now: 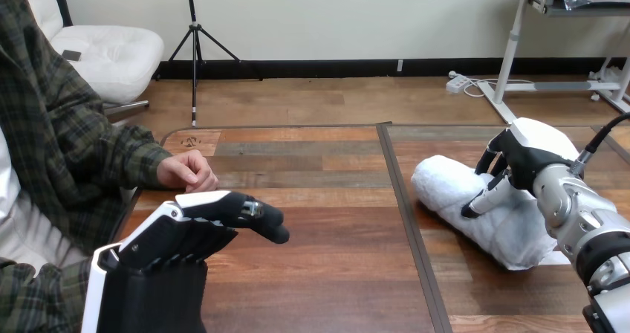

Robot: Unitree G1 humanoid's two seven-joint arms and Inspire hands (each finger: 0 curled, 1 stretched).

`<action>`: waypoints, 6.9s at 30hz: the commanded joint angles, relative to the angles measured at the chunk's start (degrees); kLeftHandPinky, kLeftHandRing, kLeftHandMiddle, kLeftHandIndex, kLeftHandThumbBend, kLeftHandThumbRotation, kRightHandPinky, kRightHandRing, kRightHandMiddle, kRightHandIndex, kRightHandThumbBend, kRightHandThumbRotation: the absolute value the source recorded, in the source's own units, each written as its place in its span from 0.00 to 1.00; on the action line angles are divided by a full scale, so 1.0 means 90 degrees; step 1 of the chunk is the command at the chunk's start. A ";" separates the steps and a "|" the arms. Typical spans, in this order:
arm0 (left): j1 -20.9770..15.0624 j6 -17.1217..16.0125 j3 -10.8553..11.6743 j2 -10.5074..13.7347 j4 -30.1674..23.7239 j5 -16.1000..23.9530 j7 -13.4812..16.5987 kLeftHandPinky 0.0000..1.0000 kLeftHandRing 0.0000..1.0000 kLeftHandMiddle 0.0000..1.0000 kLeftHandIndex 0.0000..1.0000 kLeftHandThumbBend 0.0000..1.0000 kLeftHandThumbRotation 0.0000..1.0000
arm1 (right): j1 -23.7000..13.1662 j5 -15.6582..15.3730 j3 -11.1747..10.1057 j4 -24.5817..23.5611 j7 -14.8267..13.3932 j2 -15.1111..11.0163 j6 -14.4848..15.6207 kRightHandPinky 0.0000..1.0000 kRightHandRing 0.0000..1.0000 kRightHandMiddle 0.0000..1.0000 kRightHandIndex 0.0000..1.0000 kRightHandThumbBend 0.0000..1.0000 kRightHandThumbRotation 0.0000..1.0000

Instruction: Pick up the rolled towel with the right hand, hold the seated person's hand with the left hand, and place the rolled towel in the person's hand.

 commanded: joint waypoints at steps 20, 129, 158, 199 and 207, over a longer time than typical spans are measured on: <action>-0.0200 -0.0104 0.0127 -0.0260 -0.0257 0.0487 0.0221 0.53 0.55 0.59 0.59 0.83 0.67 | 0.0162 0.0623 -0.0495 -0.0106 0.0538 0.0149 -0.0572 0.39 0.42 0.46 0.45 0.93 0.00; -0.0404 0.0853 0.0571 -0.0166 0.0486 0.1571 0.0602 0.50 0.55 0.59 0.62 0.88 0.55 | 0.1282 0.4867 -0.3190 -0.1917 0.4739 0.0002 -0.2654 0.29 0.32 0.39 0.43 0.84 0.00; 0.0305 0.2208 0.2541 -0.0037 -0.1403 0.5725 0.1768 0.74 0.77 0.79 0.80 1.00 0.49 | 0.1776 0.5437 -0.3570 -0.1983 0.5218 0.0198 -0.2652 0.30 0.32 0.39 0.44 0.89 0.00; 0.0746 0.3401 0.4403 0.0970 -0.3163 0.5362 0.0999 0.73 0.79 0.81 0.82 1.00 0.34 | 0.1887 0.5423 -0.3603 -0.2081 0.5382 0.0165 -0.2570 0.28 0.31 0.38 0.44 0.92 0.00; 0.0631 0.3501 0.4564 0.1249 -0.2899 0.5227 0.0873 0.71 0.78 0.80 0.81 1.00 0.29 | 0.1905 0.5442 -0.3604 -0.2144 0.5404 0.0160 -0.2573 0.28 0.31 0.38 0.44 0.93 0.00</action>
